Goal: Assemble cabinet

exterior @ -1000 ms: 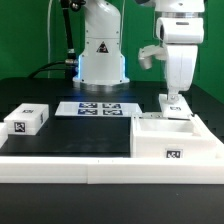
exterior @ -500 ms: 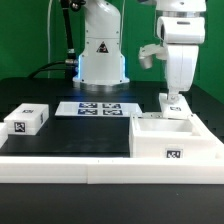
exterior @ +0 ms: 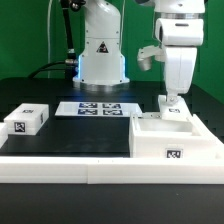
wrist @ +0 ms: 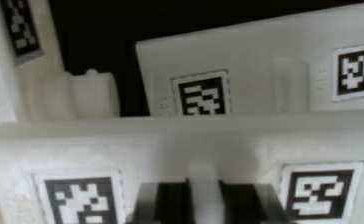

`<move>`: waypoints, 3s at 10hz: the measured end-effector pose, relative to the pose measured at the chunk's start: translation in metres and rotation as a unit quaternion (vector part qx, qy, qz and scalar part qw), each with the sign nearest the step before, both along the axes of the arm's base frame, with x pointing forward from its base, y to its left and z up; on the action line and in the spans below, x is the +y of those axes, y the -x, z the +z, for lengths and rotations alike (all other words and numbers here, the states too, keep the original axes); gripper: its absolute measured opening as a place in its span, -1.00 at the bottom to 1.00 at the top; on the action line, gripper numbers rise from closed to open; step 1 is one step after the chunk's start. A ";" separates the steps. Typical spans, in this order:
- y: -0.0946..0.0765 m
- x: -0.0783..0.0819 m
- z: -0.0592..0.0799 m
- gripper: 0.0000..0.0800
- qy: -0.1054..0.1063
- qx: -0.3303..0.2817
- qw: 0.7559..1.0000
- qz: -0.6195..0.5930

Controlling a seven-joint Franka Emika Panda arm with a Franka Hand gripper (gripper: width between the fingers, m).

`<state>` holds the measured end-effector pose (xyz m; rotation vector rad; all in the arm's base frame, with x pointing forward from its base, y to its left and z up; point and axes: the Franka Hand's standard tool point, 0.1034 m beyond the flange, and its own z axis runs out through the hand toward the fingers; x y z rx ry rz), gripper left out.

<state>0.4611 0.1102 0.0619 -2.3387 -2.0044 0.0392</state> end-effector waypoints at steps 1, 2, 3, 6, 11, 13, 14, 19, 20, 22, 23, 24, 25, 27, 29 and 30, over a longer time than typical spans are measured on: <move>0.000 0.001 -0.001 -0.82 -0.001 -0.002 1.000 -0.002; 0.003 0.003 -0.002 -0.82 -0.003 -0.006 1.000 -0.001; 0.002 0.002 -0.001 -0.82 -0.003 -0.006 1.000 -0.002; 0.002 0.002 -0.001 -0.82 -0.003 -0.006 1.000 -0.002; -0.054 -0.001 -0.002 -0.82 -0.013 -0.019 1.000 -0.008; -0.067 -0.003 -0.002 -0.82 -0.012 -0.011 1.000 -0.002; -0.066 -0.004 -0.003 -0.82 -0.012 -0.011 1.000 -0.003; -0.074 -0.005 -0.003 -0.82 -0.013 -0.013 1.000 0.000; -0.085 -0.006 -0.003 -0.82 -0.015 -0.018 1.000 -0.001; -0.105 -0.010 -0.003 -0.82 -0.017 -0.023 1.000 -0.006; -0.112 -0.011 -0.003 -0.82 -0.018 -0.026 0.999 -0.008; -0.112 -0.012 -0.004 -0.82 -0.017 -0.021 1.000 -0.007; -0.112 -0.011 -0.004 -0.82 -0.017 -0.021 1.000 -0.006; -0.112 -0.012 -0.003 -0.79 -0.017 -0.022 1.000 -0.006; -0.112 -0.012 -0.004 -0.32 -0.017 -0.021 1.000 -0.006; -0.112 -0.012 -0.004 0.03 -0.017 -0.021 1.000 -0.006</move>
Offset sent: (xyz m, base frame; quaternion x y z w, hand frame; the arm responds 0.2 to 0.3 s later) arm 0.0000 0.0000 0.0000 0.0000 0.0000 0.0000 1.0000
